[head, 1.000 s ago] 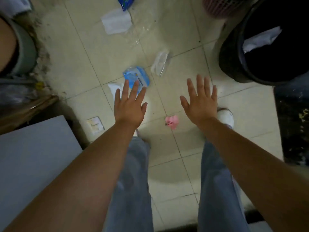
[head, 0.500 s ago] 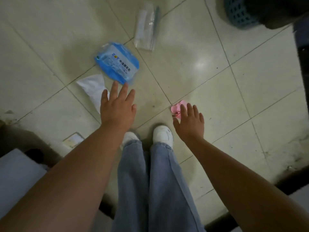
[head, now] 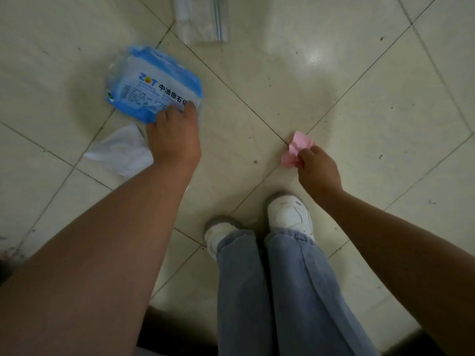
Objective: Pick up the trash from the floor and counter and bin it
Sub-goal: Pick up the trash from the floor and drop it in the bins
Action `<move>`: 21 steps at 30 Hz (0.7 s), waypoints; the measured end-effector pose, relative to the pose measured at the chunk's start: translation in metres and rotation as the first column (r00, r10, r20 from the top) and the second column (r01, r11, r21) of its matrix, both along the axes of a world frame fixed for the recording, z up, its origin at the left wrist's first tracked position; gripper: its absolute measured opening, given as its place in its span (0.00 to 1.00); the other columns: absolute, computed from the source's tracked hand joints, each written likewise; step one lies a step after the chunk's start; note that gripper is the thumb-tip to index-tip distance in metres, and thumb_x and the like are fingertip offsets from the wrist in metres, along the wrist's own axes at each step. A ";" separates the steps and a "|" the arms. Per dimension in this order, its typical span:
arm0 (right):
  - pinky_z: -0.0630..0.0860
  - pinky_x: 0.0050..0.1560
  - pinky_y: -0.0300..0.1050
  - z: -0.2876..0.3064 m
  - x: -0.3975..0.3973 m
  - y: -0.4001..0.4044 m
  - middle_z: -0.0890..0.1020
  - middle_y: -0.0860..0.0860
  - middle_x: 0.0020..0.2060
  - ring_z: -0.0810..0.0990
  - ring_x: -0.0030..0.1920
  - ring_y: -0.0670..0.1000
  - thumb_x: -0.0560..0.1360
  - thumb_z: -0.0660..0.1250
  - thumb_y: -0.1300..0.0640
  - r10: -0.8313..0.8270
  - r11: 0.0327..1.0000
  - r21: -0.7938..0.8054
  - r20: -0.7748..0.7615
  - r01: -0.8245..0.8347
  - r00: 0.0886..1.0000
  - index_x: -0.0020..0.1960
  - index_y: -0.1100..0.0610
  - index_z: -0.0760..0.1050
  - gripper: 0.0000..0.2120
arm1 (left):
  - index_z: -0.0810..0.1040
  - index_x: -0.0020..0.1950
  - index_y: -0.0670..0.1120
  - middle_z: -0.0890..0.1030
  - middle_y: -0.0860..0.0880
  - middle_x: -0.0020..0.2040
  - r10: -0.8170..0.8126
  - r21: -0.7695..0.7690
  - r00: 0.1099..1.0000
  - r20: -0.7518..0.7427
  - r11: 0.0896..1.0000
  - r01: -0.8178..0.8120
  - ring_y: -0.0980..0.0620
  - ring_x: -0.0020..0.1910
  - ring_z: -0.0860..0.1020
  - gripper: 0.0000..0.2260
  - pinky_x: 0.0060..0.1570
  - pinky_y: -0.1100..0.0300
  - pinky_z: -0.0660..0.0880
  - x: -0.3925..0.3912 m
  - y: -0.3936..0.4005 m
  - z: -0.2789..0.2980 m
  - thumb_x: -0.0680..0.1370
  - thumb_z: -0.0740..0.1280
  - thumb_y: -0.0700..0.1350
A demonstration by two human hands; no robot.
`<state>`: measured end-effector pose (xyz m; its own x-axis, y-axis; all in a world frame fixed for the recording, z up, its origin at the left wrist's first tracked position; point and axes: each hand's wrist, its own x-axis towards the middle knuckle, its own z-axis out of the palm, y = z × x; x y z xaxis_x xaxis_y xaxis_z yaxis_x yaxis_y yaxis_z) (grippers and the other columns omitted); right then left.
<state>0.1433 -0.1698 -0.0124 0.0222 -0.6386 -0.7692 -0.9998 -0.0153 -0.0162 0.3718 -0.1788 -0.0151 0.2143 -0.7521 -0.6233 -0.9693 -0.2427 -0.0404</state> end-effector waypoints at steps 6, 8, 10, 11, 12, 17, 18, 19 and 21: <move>0.76 0.54 0.50 -0.002 0.058 -0.036 0.79 0.63 0.55 0.78 0.53 0.60 0.79 0.55 0.66 -0.069 0.991 -0.097 0.201 0.090 0.977 0.57 0.68 0.75 0.13 | 0.75 0.60 0.34 0.76 0.36 0.61 0.017 0.051 0.999 0.033 0.999 -0.018 0.38 0.63 0.71 0.12 0.59 0.47 0.71 0.004 -0.018 -0.012 0.79 0.60 0.36; 0.76 0.53 0.49 0.003 0.068 -0.047 0.79 0.63 0.55 0.77 0.51 0.59 0.79 0.54 0.65 -0.056 0.988 -0.126 0.227 0.086 0.972 0.56 0.68 0.75 0.13 | 0.76 0.59 0.34 0.78 0.36 0.59 -0.022 0.050 0.999 0.041 0.999 0.020 0.38 0.63 0.72 0.12 0.58 0.47 0.71 0.004 -0.018 -0.005 0.79 0.58 0.33; 0.74 0.51 0.47 0.015 0.073 -0.055 0.79 0.63 0.54 0.76 0.49 0.59 0.79 0.54 0.65 -0.045 0.985 -0.150 0.236 0.083 0.971 0.55 0.69 0.76 0.14 | 0.76 0.59 0.35 0.78 0.38 0.59 -0.039 0.066 0.999 0.010 0.997 0.038 0.39 0.63 0.72 0.12 0.59 0.48 0.71 0.006 -0.016 0.013 0.79 0.58 0.34; 0.73 0.50 0.47 0.025 0.074 -0.058 0.79 0.64 0.54 0.77 0.49 0.60 0.79 0.55 0.65 -0.046 0.984 -0.159 0.240 0.086 0.970 0.55 0.69 0.76 0.14 | 0.76 0.60 0.36 0.78 0.39 0.60 -0.037 0.065 0.999 -0.013 0.997 0.037 0.39 0.63 0.72 0.12 0.58 0.49 0.71 0.008 -0.018 0.026 0.80 0.58 0.36; 0.73 0.50 0.48 0.038 0.074 -0.061 0.79 0.64 0.54 0.77 0.51 0.60 0.79 0.55 0.65 -0.045 0.982 -0.167 0.245 0.088 0.968 0.55 0.69 0.77 0.14 | 0.76 0.60 0.37 0.78 0.39 0.60 -0.033 0.065 0.999 -0.023 0.997 0.035 0.40 0.63 0.72 0.12 0.58 0.49 0.71 0.009 -0.022 0.041 0.81 0.58 0.37; 0.71 0.44 0.47 0.129 0.065 -0.088 0.78 0.65 0.52 0.77 0.50 0.63 0.78 0.55 0.64 -0.028 0.981 -0.180 0.236 0.072 0.971 0.56 0.69 0.76 0.14 | 0.78 0.57 0.38 0.79 0.39 0.58 -0.016 0.005 0.997 -0.079 1.000 0.017 0.39 0.59 0.75 0.11 0.54 0.49 0.73 0.010 -0.056 0.137 0.80 0.59 0.38; 0.72 0.45 0.48 0.153 0.062 -0.098 0.77 0.65 0.53 0.77 0.50 0.63 0.78 0.55 0.63 -0.030 0.980 -0.185 0.230 0.074 0.973 0.56 0.68 0.76 0.14 | 0.79 0.54 0.38 0.80 0.38 0.55 -0.048 -0.053 0.995 -0.090 0.998 0.043 0.39 0.56 0.77 0.09 0.51 0.50 0.74 0.007 -0.068 0.163 0.78 0.63 0.38; 0.71 0.44 0.47 0.179 0.059 -0.110 0.78 0.64 0.53 0.77 0.50 0.63 0.78 0.55 0.63 -0.037 0.977 -0.197 0.226 0.082 0.974 0.56 0.67 0.77 0.14 | 0.81 0.50 0.38 0.82 0.38 0.50 -0.084 -0.149 0.992 -0.093 0.986 0.070 0.40 0.52 0.79 0.06 0.46 0.52 0.76 0.005 -0.081 0.189 0.74 0.68 0.37; 0.70 0.45 0.46 0.233 0.051 -0.141 0.78 0.64 0.53 0.77 0.51 0.62 0.78 0.55 0.63 -0.044 0.965 -0.242 0.227 0.101 0.973 0.56 0.66 0.77 0.15 | 0.81 0.51 0.39 0.82 0.39 0.51 -0.137 -0.175 0.984 -0.111 0.978 0.117 0.40 0.51 0.79 0.07 0.46 0.53 0.76 -0.006 -0.110 0.246 0.74 0.68 0.37</move>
<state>0.1946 -0.3111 0.2206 0.1177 -0.8161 -0.5658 -0.9708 0.0254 -0.2386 0.3661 -0.2884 0.2310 0.0404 -0.8640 -0.5018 -0.9876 -0.1106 0.1110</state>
